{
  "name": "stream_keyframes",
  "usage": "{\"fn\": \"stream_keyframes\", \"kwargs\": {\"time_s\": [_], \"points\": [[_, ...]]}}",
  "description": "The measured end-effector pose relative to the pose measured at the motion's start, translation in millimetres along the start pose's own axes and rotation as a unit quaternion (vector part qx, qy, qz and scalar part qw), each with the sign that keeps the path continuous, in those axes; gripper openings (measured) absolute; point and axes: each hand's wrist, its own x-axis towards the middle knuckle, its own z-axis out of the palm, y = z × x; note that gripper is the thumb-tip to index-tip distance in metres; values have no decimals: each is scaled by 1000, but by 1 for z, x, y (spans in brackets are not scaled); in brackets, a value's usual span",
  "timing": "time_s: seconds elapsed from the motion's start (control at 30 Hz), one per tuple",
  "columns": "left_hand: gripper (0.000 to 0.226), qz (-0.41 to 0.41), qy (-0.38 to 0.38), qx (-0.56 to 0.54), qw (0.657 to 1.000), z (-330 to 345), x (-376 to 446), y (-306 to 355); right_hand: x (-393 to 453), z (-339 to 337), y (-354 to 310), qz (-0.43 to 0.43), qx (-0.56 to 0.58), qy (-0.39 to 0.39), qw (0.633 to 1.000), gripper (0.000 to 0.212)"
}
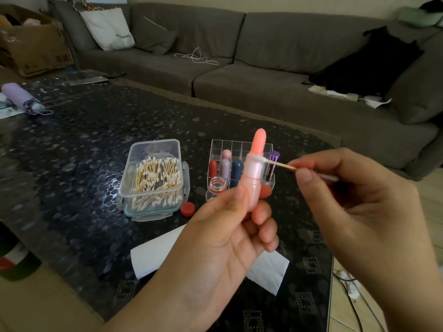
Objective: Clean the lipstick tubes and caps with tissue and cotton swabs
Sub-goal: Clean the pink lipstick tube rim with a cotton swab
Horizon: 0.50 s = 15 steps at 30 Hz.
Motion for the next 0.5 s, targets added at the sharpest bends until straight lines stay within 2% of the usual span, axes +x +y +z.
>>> {"fn": "stream_keyframes", "kwargs": {"time_s": [0.17,0.33,0.5], "points": [[33,8,5,15,1000,1,0,0,0,-1,0,-9,6,-24,1000,9],[24,1,27,20,999,3,1,-1,-1,-3,2,-16,1,-9,1000,9],[34,-1,51,-30,998,0,-1,-3,-1,-3,3,-13,13,-15,1000,9]]}}
